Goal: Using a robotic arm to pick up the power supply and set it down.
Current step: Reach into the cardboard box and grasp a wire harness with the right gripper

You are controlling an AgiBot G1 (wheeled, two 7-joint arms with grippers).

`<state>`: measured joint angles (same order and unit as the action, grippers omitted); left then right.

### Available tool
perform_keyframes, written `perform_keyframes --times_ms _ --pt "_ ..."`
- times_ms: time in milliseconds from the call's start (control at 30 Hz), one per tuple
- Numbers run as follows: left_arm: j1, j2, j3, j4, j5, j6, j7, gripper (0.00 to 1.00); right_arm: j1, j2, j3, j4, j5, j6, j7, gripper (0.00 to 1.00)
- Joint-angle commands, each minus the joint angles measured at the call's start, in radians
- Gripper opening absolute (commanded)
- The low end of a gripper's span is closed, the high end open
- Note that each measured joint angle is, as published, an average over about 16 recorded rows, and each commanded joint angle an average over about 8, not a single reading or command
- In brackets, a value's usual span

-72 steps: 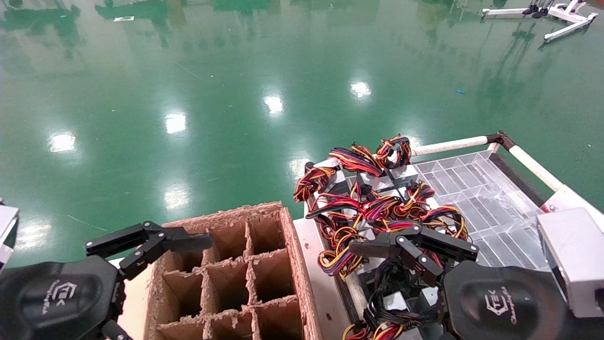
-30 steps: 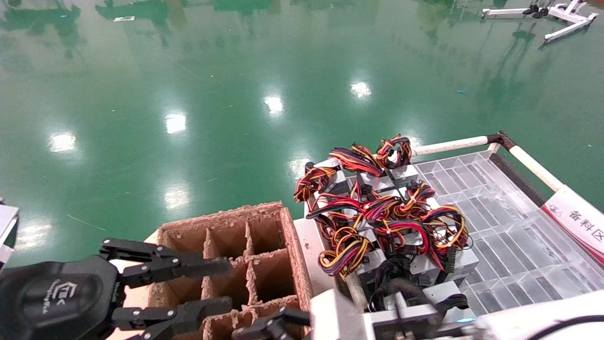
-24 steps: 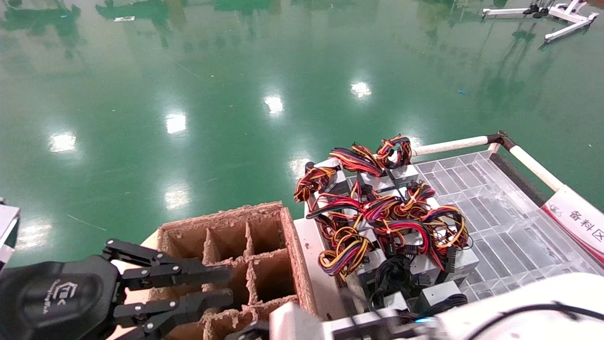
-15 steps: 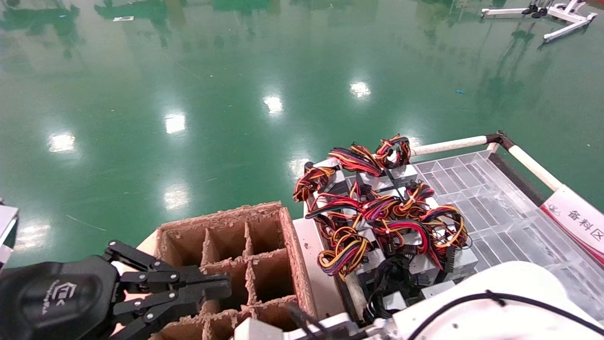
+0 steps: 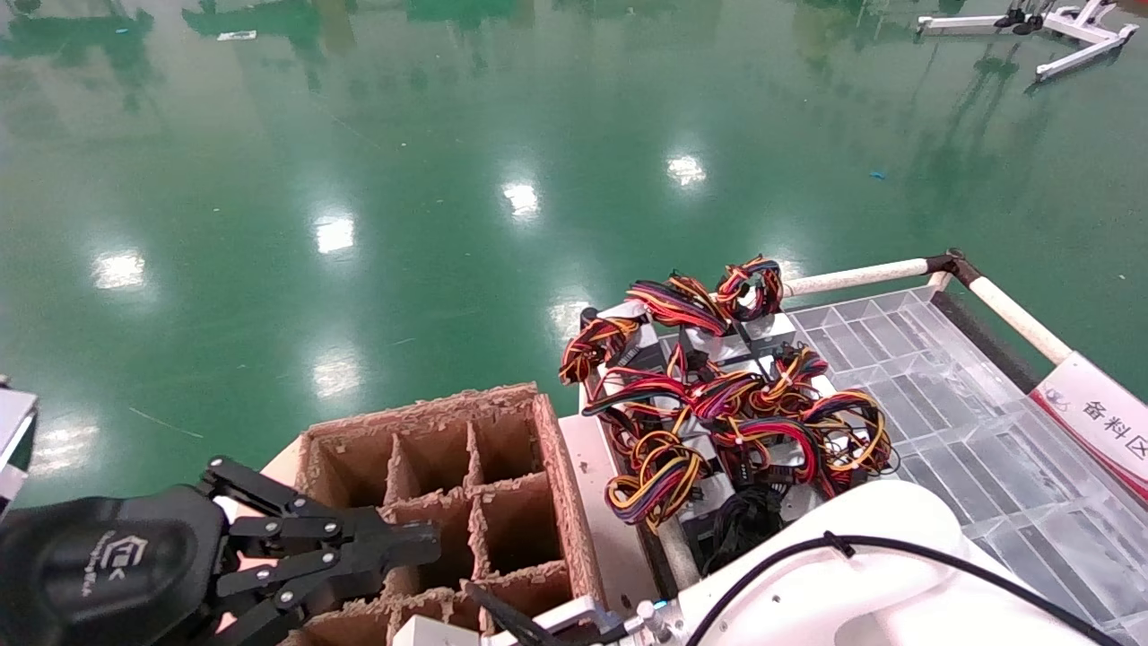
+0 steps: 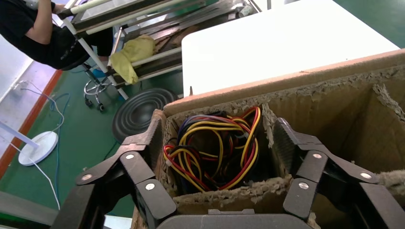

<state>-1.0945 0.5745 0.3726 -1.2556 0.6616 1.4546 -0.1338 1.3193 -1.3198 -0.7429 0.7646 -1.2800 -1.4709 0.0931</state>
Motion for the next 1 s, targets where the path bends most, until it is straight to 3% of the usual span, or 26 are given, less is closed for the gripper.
perform_keyframes --times_ms 33,300,400,600,700,1000 --pt "0.0 0.0 0.0 0.0 0.0 0.0 0.0 0.09 0.008 -0.013 -0.002 -0.026 0.002 -0.007 -0.012 0.0" --pt "0.0 0.0 0.0 0.0 0.0 0.0 0.0 0.17 0.023 -0.026 -0.044 -0.064 0.007 -0.011 -0.024 0.0" --pt "0.0 0.0 0.0 0.0 0.0 0.0 0.0 0.26 0.027 -0.027 -0.06 -0.071 0.014 -0.006 -0.024 0.0" --pt "0.0 0.0 0.0 0.0 0.0 0.0 0.0 0.81 0.035 -0.027 -0.089 -0.086 0.03 0.0 -0.024 0.0" --pt "0.0 0.0 0.0 0.0 0.0 0.0 0.0 0.99 0.038 -0.026 -0.101 -0.094 0.042 -0.002 -0.027 0.0" --pt "0.0 0.0 0.0 0.0 0.0 0.0 0.0 1.0 0.053 -0.019 -0.131 -0.121 0.065 -0.014 -0.037 0.0"
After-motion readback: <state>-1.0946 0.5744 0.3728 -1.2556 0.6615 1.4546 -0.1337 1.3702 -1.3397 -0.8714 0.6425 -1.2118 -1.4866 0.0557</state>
